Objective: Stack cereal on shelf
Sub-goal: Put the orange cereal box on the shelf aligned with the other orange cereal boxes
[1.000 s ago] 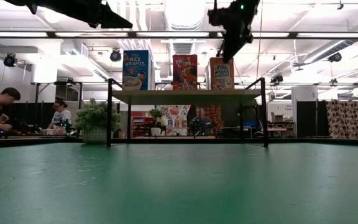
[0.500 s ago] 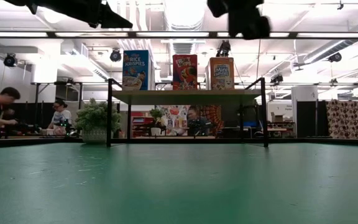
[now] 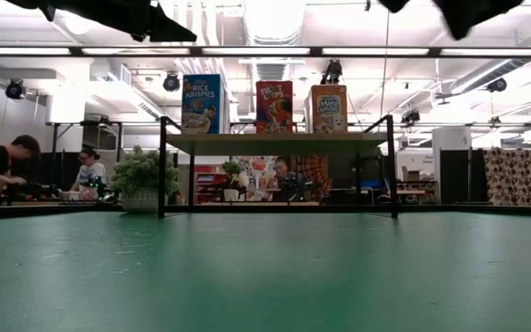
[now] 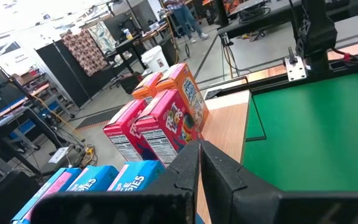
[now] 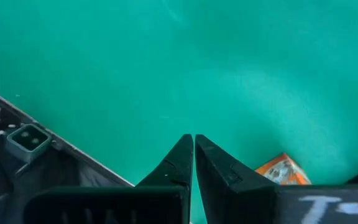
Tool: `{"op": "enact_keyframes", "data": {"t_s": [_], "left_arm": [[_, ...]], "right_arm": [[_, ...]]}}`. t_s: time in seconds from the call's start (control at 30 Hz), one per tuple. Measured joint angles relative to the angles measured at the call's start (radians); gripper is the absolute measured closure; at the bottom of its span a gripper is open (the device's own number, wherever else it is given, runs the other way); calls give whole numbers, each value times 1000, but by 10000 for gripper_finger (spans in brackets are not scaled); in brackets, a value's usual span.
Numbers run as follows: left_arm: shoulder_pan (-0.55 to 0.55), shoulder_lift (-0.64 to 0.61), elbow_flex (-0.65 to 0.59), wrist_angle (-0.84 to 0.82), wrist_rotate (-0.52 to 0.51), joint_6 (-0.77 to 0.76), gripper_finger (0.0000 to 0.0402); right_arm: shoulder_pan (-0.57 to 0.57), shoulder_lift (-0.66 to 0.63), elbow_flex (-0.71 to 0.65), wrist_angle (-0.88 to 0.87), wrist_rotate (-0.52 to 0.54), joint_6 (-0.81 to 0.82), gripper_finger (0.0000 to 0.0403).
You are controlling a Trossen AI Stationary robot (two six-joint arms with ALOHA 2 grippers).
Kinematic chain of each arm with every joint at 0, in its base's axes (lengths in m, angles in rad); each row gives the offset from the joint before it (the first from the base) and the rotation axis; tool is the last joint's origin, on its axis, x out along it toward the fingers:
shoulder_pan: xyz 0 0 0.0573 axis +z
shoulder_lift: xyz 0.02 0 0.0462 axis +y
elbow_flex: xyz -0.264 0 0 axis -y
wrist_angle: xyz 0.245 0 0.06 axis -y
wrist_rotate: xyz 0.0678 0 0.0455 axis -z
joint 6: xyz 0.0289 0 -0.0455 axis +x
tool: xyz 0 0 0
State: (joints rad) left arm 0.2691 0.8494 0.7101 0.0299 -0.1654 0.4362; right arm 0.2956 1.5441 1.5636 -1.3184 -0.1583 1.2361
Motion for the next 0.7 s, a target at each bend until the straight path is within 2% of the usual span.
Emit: {"op": "enact_keyframes", "data": {"t_s": [0.23, 0.47, 0.7], "left_arm": [[0, 0, 0, 0, 0, 4, 402], [0, 0, 0, -3, 0, 1, 402], [0, 0, 0, -3, 0, 16, 402]], "right_arm": [[114, -79, -115, -1, 31, 175, 394], [209, -221, -234, -7, 106, 468, 394], [310, -305, -303, -1, 107, 757, 384]]}}
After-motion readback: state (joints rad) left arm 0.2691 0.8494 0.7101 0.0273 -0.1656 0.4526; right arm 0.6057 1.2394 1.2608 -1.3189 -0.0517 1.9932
